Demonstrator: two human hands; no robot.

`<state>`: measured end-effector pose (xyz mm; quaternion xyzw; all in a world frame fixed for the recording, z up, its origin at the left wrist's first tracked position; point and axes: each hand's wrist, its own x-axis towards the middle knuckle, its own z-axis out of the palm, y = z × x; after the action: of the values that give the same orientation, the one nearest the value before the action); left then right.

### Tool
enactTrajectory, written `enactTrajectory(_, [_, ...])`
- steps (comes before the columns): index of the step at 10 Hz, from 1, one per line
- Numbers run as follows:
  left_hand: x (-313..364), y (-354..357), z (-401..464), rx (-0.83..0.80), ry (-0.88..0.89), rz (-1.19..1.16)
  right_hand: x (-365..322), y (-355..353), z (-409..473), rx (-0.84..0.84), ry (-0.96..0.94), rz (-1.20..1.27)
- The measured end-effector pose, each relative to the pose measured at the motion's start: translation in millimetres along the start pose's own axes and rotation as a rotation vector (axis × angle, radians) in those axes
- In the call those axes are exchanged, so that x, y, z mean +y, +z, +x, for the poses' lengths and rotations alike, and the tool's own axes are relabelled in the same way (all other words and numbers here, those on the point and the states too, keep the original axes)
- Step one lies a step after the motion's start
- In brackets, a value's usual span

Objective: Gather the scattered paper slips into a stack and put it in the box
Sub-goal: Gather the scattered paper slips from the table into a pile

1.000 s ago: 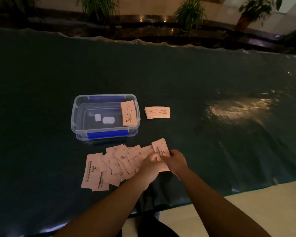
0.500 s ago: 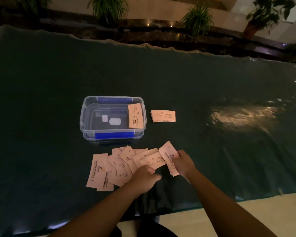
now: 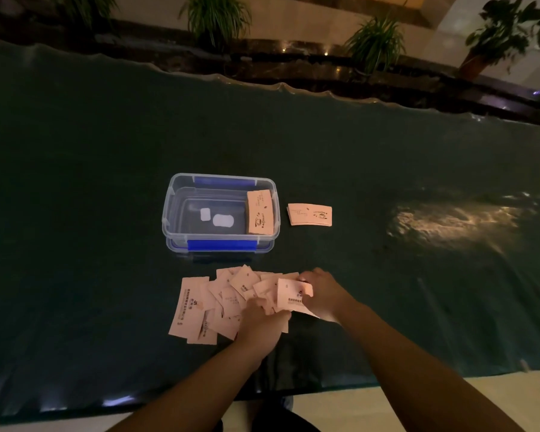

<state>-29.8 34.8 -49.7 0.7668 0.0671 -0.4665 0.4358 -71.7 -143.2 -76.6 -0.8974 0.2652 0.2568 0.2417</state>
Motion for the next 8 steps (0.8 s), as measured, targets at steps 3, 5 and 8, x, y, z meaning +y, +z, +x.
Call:
enactTrajectory(3, [-1,-4,3,0.05,0.136,0.034,-11,2,2,-0.147,-0.111,-0.032])
enactTrajectory(5, [-2,3,11,0.046,0.166,0.198,1,2,-5,-0.116,-0.094,-0.11])
enactTrajectory(8, [-5,7,15,0.112,0.231,0.434,22,18,-25,0.035,0.128,0.182])
